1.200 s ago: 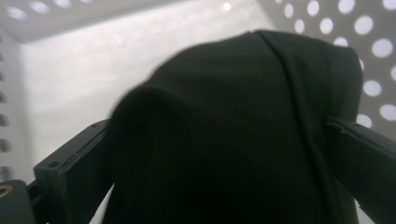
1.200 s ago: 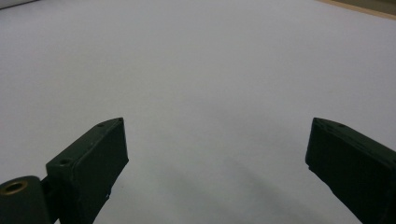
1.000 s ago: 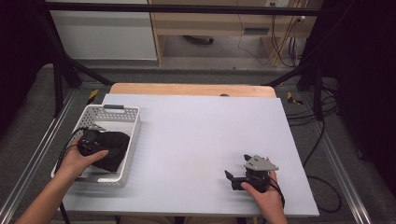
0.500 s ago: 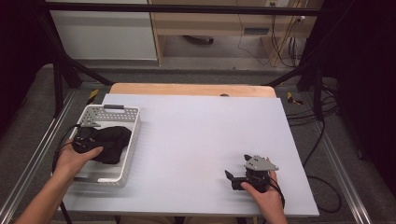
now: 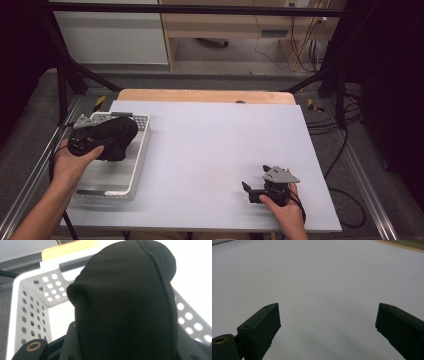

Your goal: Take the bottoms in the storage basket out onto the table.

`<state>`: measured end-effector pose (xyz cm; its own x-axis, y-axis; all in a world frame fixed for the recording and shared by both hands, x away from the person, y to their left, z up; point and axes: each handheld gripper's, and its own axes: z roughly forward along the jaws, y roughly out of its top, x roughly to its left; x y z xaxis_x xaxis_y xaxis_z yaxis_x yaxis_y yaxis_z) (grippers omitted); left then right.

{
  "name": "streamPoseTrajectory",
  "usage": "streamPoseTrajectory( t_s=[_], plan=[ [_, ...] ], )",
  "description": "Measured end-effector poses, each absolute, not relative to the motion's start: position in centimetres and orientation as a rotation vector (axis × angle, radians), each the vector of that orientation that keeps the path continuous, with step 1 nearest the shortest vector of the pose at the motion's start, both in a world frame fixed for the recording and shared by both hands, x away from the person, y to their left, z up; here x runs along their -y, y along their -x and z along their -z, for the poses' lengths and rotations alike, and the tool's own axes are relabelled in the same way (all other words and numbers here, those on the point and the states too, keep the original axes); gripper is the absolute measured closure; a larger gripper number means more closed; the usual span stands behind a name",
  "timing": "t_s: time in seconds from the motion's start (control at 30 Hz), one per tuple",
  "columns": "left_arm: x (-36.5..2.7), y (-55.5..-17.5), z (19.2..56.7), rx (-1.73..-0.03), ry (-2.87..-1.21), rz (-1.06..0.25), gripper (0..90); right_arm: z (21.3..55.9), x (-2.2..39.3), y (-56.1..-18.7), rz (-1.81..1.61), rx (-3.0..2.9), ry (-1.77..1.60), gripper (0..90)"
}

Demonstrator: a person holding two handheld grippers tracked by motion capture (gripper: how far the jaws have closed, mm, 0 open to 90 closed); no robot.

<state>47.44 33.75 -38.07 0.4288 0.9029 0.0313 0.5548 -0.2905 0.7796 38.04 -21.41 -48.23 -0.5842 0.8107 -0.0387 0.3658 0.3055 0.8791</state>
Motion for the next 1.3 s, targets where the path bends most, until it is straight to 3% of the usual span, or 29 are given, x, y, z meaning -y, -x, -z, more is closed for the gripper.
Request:
streamPoseTrajectory(
  t_s=[1.3],
  plan=[
    [-30.7,-48.1,32.0,-1.112,-1.886,-0.656,58.5,48.1,21.4,-38.1,-1.228,-2.088,-1.033,6.3]
  ],
)
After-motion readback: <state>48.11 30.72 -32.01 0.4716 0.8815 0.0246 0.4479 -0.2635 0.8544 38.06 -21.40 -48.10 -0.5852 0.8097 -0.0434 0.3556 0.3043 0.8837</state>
